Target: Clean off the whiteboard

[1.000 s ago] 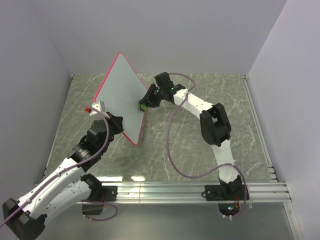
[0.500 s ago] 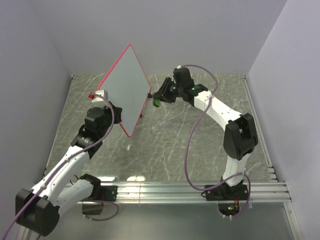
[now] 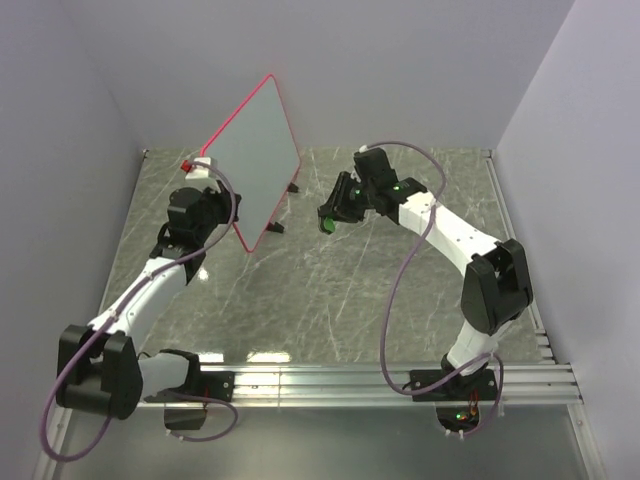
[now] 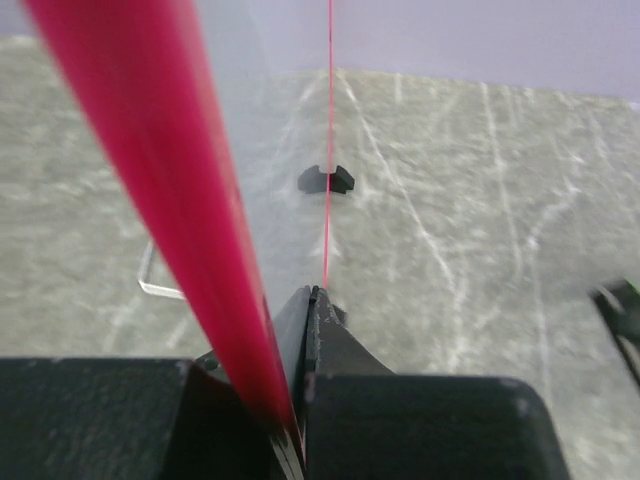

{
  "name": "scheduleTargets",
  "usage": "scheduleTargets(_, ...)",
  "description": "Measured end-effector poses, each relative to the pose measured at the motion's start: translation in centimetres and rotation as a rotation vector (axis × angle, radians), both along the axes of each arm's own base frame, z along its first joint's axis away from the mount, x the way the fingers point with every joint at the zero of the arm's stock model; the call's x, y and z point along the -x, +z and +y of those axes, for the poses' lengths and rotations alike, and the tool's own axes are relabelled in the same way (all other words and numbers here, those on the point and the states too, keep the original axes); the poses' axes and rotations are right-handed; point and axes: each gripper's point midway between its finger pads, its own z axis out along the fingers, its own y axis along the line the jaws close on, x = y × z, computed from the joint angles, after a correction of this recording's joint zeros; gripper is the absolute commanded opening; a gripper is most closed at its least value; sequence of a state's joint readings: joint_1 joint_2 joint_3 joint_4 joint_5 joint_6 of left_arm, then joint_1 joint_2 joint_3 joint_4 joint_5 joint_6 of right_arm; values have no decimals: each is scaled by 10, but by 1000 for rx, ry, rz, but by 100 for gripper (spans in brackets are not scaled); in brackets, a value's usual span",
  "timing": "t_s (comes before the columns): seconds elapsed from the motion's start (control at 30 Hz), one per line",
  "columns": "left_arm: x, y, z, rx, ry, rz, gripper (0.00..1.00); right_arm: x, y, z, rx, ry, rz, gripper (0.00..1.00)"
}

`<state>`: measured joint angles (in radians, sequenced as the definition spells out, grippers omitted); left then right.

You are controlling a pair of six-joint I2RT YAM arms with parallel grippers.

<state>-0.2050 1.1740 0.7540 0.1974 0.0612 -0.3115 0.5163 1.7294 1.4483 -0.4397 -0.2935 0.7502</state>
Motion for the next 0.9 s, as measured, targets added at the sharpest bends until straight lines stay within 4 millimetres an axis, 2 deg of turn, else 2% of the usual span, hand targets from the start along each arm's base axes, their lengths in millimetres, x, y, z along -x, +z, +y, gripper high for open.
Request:
scheduleTargets(0.17, -22, -3, 24, -51, 55, -25, 0, 13, -7, -12, 49, 14, 10, 0)
scheduleTargets(0.3, -33, -9, 29, -60, 59, -36, 0, 24, -16, -23, 86, 25, 31, 0)
scheduleTargets(0.7, -36, -11, 20, 26, 95, -19, 0, 34, -41, -50, 150, 8, 79, 0)
scheduleTargets(0.83, -33, -15, 11, 127, 171, 9, 0, 41, -52, -55, 165, 7, 95, 0)
scheduleTargets(0.9, -29, -18, 0, 172, 216, 18, 0, 48, -57, -60, 172, 7, 107, 0)
